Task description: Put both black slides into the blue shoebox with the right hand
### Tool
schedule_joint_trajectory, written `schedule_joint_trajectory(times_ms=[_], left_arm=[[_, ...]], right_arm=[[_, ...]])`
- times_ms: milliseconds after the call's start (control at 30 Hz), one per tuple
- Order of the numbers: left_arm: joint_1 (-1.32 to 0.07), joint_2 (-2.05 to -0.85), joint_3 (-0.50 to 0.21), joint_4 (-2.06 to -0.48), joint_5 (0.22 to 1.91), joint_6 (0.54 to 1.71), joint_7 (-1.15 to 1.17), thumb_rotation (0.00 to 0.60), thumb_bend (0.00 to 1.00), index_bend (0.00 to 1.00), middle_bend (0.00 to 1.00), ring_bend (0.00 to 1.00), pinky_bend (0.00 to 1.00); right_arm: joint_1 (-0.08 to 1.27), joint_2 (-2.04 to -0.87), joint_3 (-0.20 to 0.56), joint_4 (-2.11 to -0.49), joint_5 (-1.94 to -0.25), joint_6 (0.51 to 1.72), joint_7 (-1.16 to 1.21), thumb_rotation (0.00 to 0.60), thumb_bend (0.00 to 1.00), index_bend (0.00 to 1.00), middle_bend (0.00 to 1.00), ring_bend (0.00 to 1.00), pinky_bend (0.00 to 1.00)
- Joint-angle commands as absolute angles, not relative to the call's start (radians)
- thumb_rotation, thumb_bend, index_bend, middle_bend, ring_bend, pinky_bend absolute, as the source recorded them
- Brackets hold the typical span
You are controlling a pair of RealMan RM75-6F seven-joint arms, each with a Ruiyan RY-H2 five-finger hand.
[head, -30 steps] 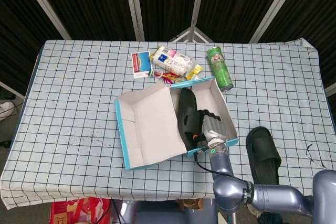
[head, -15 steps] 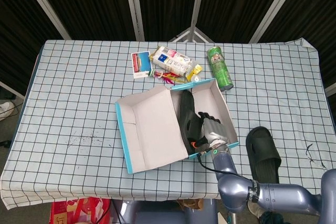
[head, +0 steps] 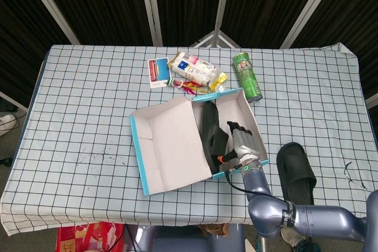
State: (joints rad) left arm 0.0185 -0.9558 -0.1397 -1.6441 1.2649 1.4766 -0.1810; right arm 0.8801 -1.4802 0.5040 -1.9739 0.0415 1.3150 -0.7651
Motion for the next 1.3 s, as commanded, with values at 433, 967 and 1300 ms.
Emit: schedule_joint_trajectory(times_ms=[433, 967, 1300], left_arm=[[0.022, -0.954, -0.140, -1.647, 1.262, 1.481, -0.184, 0.600, 0.37, 0.09, 0.00, 0.00, 0.09], [0.026, -0.953, -0.142, -1.648, 1.261, 1.488, -0.185, 0.600, 0.37, 0.09, 0.00, 0.00, 0.09], [0.023, -0.958, -0.143, -1.656, 1.251, 1.487, -0.152, 0.600, 0.37, 0.10, 0.00, 0.00, 0.09]], right_arm=[[0.905, -1.322, 0.513, -2.123, 0.101, 1.448, -0.833, 0.600, 0.20, 0.06, 0.07, 0.12, 0.05], [0.784, -1.215, 0.425, -2.106, -0.114, 1.535, -0.703, 0.600, 0.55, 0.47, 0.39, 0.45, 0.53], [0.714, -1.182, 0.296, -2.005, -0.168, 1.450, -0.728, 0.600, 0.55, 0.48, 0.39, 0.45, 0.53]])
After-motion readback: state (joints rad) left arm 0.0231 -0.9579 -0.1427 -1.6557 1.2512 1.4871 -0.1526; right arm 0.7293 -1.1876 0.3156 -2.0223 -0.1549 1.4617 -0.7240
